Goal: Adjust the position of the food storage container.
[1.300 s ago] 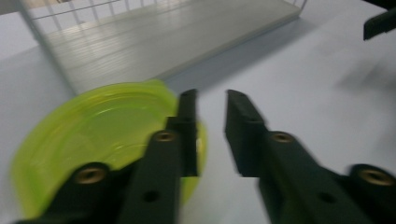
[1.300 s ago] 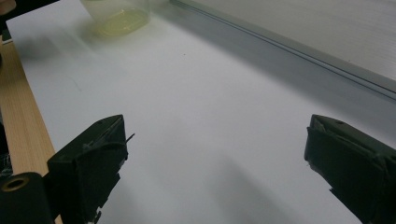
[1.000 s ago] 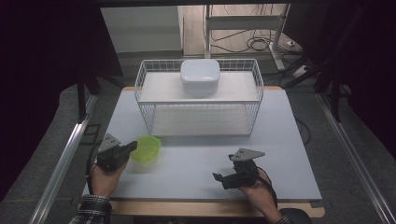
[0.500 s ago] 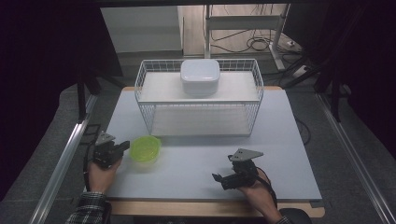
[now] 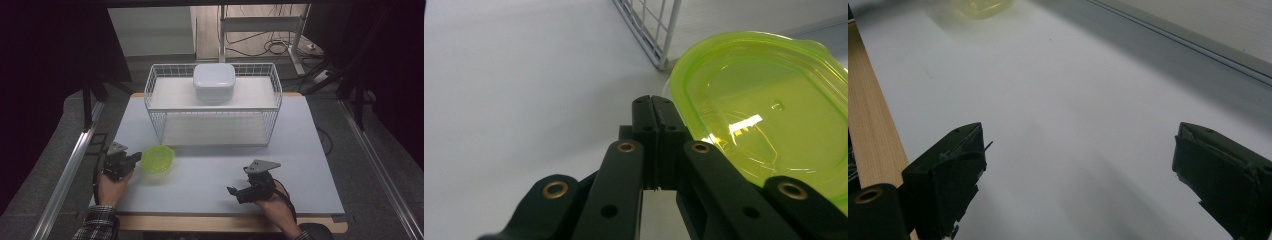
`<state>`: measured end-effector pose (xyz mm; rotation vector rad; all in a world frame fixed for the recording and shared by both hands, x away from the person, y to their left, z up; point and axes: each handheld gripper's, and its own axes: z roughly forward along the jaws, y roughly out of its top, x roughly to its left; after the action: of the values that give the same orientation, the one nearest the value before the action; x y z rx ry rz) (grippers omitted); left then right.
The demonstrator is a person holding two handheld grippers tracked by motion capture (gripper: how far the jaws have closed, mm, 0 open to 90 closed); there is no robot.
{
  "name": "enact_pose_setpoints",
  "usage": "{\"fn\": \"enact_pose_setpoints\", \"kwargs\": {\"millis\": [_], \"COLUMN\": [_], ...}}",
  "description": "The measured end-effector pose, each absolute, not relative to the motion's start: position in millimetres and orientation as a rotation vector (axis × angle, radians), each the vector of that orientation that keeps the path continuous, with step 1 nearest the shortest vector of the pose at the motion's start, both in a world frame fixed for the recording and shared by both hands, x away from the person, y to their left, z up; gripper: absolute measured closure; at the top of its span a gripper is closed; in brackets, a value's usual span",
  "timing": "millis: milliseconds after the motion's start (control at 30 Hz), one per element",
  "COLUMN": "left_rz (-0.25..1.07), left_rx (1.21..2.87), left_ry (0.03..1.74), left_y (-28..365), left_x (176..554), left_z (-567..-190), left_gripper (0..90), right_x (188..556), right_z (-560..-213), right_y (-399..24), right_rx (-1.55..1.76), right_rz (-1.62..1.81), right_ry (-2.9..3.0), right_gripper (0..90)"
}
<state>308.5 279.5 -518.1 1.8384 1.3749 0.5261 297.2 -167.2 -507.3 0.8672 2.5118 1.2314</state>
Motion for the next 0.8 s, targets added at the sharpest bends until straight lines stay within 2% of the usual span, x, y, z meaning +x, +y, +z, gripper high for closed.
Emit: {"fn": "enact_pose_setpoints", "kwargs": {"millis": [800], "left_rz": [0.445], "left_rx": [1.935], "left_ry": [1.227], "left_y": [224.2], "left_x": [303.1], "left_z": [-513.3], "left_gripper": [89.9], "right_x": [298.0], "right_z": [-508.7], "right_y": [-167.0], "right_rx": [0.876], "right_rz": [1.219], "right_ry": [2.518], "right_gripper": [7.4]}}
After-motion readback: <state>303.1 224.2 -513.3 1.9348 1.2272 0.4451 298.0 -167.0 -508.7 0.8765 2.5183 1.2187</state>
